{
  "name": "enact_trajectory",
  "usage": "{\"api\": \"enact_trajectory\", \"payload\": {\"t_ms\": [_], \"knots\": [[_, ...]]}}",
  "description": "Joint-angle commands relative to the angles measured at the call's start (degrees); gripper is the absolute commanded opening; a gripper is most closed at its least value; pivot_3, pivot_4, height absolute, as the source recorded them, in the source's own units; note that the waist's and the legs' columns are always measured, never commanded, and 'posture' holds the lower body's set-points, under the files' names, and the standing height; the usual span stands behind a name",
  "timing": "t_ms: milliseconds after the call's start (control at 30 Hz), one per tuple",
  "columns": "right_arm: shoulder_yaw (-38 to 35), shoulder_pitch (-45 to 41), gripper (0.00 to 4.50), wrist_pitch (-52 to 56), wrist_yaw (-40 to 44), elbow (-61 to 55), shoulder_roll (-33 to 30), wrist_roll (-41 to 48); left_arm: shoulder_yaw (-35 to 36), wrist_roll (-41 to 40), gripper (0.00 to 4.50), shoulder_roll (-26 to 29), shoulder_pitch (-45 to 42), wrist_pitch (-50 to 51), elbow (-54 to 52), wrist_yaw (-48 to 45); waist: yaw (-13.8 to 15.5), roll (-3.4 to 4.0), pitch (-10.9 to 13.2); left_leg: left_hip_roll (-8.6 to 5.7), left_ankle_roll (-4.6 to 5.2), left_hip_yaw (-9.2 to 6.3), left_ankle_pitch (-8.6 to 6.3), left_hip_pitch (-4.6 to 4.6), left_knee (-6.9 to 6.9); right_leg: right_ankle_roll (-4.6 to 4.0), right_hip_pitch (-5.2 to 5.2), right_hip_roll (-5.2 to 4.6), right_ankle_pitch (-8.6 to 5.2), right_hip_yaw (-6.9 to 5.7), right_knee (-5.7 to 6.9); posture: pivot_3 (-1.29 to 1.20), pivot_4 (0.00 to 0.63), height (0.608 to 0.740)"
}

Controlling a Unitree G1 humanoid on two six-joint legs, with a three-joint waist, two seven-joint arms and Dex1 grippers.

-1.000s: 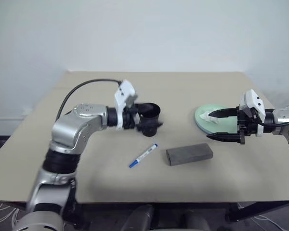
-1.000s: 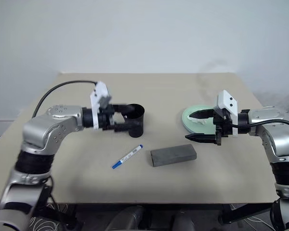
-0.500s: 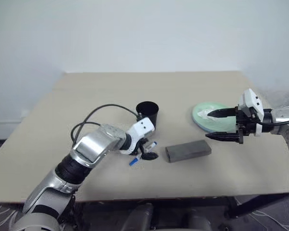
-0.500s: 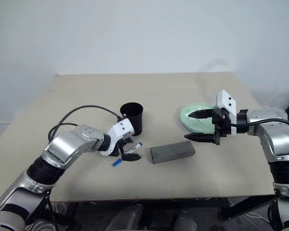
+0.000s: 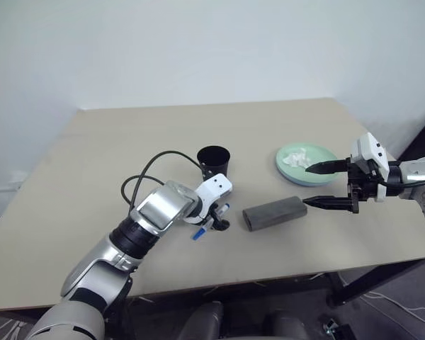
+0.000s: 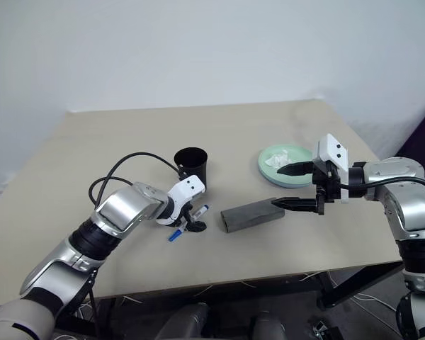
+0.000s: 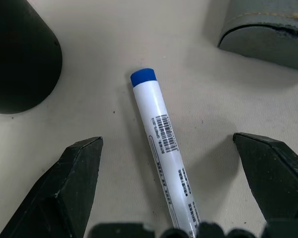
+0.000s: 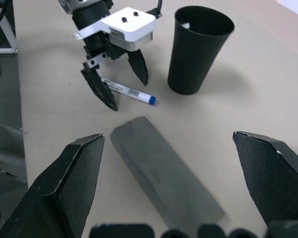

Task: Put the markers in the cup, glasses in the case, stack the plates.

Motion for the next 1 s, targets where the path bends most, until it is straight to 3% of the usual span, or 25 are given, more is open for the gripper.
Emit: {"api": "enact_trajectory", "payload": {"t_ms": [33, 367, 500, 733, 1000], "knots": [[-1.84, -0.69, 4.5, -0.18, -0.09, -1.48, -0.58, 0.9, -0.31, 1.13, 3.56, -0.29, -0.23, 2.13, 0.82, 1.58, 0.02, -0.21, 0.03, -0.08, 0.0, 0.08, 0.0, 0.11, -0.25, -0.01, 0.0, -0.01, 0.0, 0.27, 0.01, 0.0, 0.0, 0.722], [-1.7, -0.83, 4.5, -0.25, 0.03, -1.45, -0.37, 1.01, 0.29, 2.24, 0.13, -0.29, -0.08, 1.97, 2.72, 3.82, -0.08, -0.29, 0.06, -0.08, -0.07, -0.18, 0.04, 1.28, -1.11, -0.7, 0.35, -0.01, 0.51, 0.25, 0.03, 0.0, 0.0, 0.722], [-1.62, -0.96, 4.5, -0.27, 0.12, -1.37, -0.3, 1.03, -0.21, 2.58, 0.1, 0.34, -0.08, 1.0, 2.67, 3.87, -0.07, -0.27, 0.07, -0.07, -0.07, -0.54, 0.04, 1.35, -1.13, -0.7, 0.38, -0.01, 0.51, -0.05, 0.02, 0.0, 0.0, 0.722], [-1.54, -0.92, 4.5, 0.19, 0.28, -1.71, -0.35, 1.35, 7.66, -2.07, 0.1, 0.89, -1.86, -3.39, -1.45, -0.53, -0.05, -0.32, 0.17, -0.1, -0.07, -0.93, 0.04, 1.26, -1.17, -0.71, 0.19, 0.0, 0.52, -0.4, 0.01, 0.0, 0.0, 0.722], [-1.55, -0.93, 4.5, 0.63, 0.2, -1.97, -0.33, 1.53, 29.07, -13.73, 0.1, -5.52, -8.59, -13.43, 1.17, -4.84, -0.02, -0.36, 0.2, -0.23, -0.35, -1.1, 0.24, 1.26, -1.04, -0.77, 0.12, 0.11, 0.56, -0.43, -0.11, 0.0, 0.0, 0.722]]}}
